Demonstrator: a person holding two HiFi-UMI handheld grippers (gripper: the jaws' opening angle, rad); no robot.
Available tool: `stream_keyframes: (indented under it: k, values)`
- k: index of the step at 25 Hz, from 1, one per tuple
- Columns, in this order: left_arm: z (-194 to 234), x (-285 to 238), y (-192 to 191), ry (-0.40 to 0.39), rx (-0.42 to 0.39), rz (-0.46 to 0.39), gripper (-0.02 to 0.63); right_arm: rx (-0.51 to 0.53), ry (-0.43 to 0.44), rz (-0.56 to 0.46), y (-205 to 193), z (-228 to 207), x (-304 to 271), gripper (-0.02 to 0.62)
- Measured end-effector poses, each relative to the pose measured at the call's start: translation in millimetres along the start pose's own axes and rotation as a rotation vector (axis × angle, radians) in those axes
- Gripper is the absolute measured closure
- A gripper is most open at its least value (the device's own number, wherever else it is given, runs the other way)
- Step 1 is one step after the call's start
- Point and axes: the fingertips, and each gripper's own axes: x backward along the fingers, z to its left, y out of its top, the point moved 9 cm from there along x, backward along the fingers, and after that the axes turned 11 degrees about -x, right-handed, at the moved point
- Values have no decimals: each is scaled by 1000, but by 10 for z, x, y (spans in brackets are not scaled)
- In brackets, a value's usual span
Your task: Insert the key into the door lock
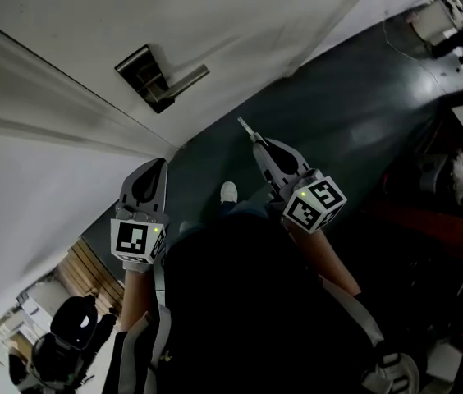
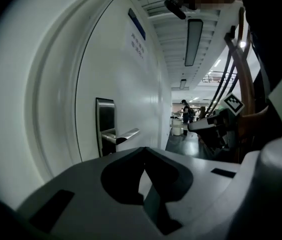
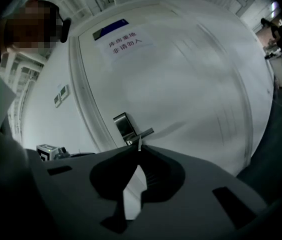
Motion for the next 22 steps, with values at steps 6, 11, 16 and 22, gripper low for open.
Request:
stream_keyframes:
  k: [6, 11, 16, 22]
  values:
    - [13, -5, -34, 146, 40, 54, 598, -32, 119, 120, -7, -233, -505, 563]
    - [36, 58, -107, 220, 83, 77, 598, -69, 171, 199, -105, -312, -882, 563]
    - [107, 135, -129, 262, 89, 76, 598, -101, 200, 260, -225, -253, -1148, 563]
    - [287, 269, -191, 247, 79, 77, 598, -155, 195, 286, -404, -169, -1411, 563]
